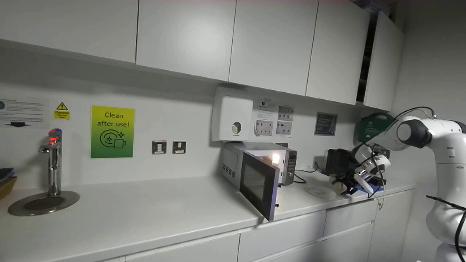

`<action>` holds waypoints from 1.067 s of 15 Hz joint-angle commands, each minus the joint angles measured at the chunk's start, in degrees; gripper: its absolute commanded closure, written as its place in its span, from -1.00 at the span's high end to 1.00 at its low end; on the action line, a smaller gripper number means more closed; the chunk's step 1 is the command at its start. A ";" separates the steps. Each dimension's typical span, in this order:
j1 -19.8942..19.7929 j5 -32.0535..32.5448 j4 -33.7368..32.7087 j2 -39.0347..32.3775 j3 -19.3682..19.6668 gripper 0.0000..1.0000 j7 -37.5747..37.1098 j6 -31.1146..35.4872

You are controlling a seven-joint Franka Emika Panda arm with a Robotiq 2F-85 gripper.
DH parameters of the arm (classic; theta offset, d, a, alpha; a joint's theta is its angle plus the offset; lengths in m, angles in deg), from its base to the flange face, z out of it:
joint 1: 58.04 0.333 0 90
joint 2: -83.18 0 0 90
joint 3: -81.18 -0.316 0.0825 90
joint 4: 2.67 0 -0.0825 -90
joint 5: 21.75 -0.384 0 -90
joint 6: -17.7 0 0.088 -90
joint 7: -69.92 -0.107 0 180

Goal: Put the white plate in the microwave.

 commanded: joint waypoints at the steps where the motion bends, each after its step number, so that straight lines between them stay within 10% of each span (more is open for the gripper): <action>1: -1.55 -1.93 -2.51 -1.85 -0.90 1.00 2.37 -2.73; 16: -1.46 -4.42 -7.27 -6.16 -2.38 1.00 3.14 -3.58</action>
